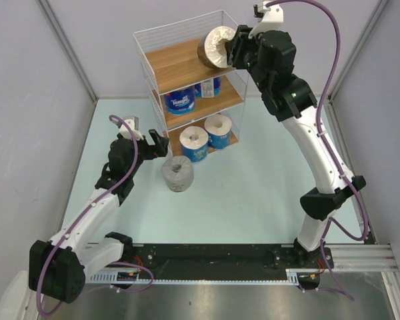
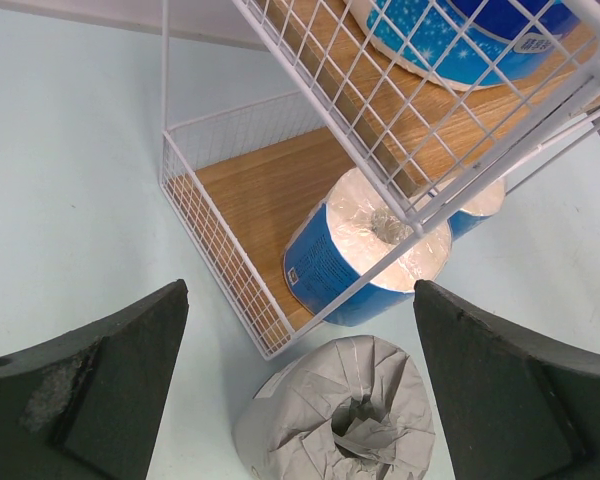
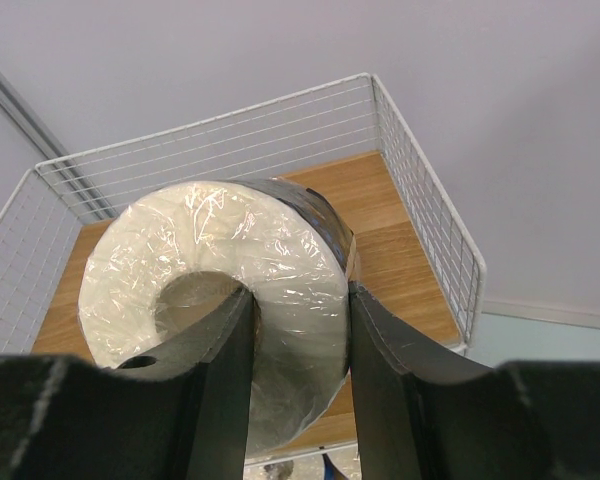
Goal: Place and organize the paper towels onto the shelf
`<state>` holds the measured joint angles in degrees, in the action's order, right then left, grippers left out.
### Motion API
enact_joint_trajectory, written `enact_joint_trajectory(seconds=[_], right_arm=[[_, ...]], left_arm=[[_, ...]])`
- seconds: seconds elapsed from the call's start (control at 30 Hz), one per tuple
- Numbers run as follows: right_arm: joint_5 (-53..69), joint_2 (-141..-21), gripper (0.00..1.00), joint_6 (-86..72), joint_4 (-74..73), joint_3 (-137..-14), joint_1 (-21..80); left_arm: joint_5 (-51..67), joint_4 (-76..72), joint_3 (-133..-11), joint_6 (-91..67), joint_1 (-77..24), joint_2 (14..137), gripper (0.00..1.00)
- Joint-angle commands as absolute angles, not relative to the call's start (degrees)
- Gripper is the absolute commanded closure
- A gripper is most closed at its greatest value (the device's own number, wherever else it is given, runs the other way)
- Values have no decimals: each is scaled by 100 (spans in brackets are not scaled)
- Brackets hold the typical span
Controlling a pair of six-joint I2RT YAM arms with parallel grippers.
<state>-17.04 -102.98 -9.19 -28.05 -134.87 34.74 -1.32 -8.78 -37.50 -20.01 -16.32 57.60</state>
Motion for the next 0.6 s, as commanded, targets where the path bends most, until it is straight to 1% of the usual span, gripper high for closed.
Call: enact_joint_trajectory(seconds=[0.0,0.03,0.07,0.17,0.27,0.43,0.5,0.57], right_arm=[[-1547,-10257,63,-949,-2514,-13764,3445],[-1521,-10274,59,-975,-2505,-13746,3411],[-1451,-10283,53,-984,-2479,-13737,3393],[-1223,-10388,45,-1098,-2444,-13746,3296],[-951,-10503,39,-1212,-2304,-13729,3182],[-406,-10573,37,-1406,-1812,-13536,2980],[-273,-10529,36,-1441,-1416,-13281,2909],[-97,-10468,34,-1494,-995,-13088,2848]], left_arm=[[-167,-976,-3946,-2021,-1608,5739,0],[-167,-976,-3946,-2021,-1608,5739,0],[-167,-976,-3946,-2021,-1608,5748,0],[-158,-976,-3946,-2022,-1600,5757,0],[-176,-976,-3938,-2021,-1608,5748,0],[-150,-993,-3946,-2030,-1608,5792,0],[-141,-993,-3946,-2039,-1600,5792,0],[-141,-993,-3955,-2039,-1608,5809,0]])
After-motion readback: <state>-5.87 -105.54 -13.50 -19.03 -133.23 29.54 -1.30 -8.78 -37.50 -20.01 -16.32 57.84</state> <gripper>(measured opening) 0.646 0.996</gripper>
